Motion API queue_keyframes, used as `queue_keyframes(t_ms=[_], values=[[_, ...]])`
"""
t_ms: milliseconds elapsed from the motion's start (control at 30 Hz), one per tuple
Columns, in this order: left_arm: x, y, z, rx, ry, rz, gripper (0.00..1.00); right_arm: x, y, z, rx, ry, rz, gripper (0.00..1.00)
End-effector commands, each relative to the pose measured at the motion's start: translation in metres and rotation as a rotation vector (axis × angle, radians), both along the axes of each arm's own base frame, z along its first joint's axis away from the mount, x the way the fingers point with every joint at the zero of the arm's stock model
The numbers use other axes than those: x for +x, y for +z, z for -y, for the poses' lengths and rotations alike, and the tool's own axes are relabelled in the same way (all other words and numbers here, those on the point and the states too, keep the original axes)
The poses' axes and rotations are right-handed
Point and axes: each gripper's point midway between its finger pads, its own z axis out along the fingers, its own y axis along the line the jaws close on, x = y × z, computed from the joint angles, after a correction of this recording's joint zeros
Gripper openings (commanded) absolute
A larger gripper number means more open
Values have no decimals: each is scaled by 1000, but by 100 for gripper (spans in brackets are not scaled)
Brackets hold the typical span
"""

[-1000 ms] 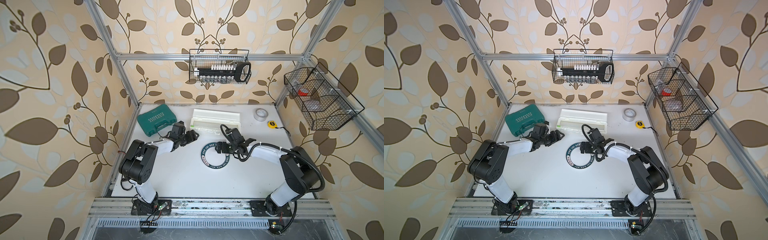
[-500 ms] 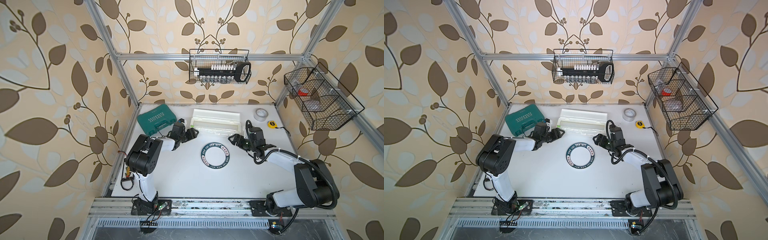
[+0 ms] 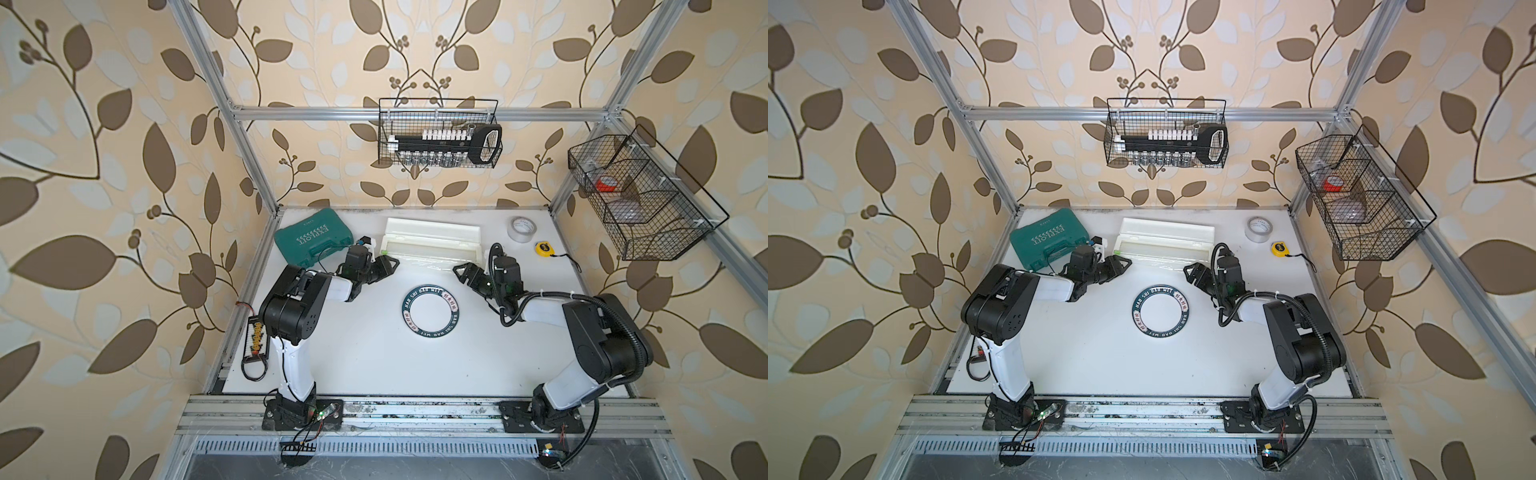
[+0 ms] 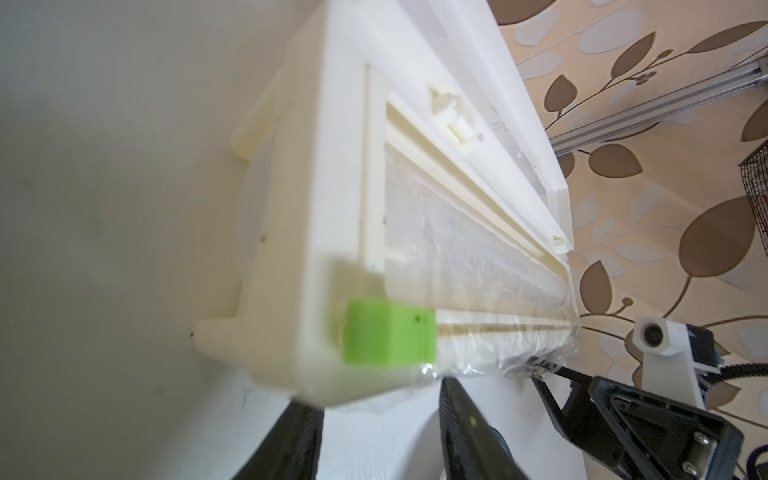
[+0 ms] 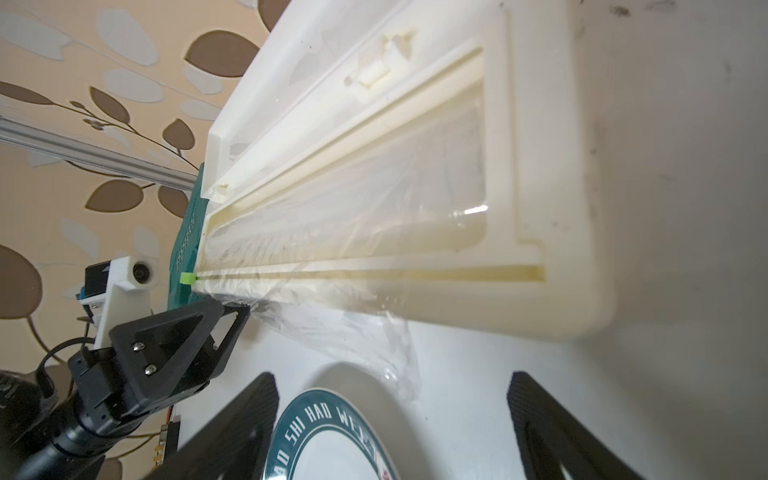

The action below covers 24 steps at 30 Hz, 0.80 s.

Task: Wrap the plate with plastic wrap
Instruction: Pull the plastic wrap from the plastic wrap cutting box.

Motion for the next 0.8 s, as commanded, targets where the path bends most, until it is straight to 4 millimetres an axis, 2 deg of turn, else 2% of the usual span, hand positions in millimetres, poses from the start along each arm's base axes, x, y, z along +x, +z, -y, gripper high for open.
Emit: queue_keyframes(t_ms=[0,133,200,333,500,533,667,767], values=[[12,23,6,-58,-11,73,44,14,16,-4,76,-20,98,88],[12,23,6,-67,-5,68,31,20,20,-7,104,-15,149,86],[12,23,6,-78,-6,68,24,21,20,-7,109,-17,160,82],[13,25,0,-93,11,64,19,20,19,-10,122,-5,168,56],[14,26,-10,-119,39,40,1,16,19,-9,140,-10,171,31],[13,28,-11,-128,42,35,0,16,20,-9,140,-13,172,26],[11,32,-12,-135,46,15,0,16,26,-5,181,-51,155,14],[10,42,-13,-135,45,8,0,18,38,-6,244,-71,155,6]])
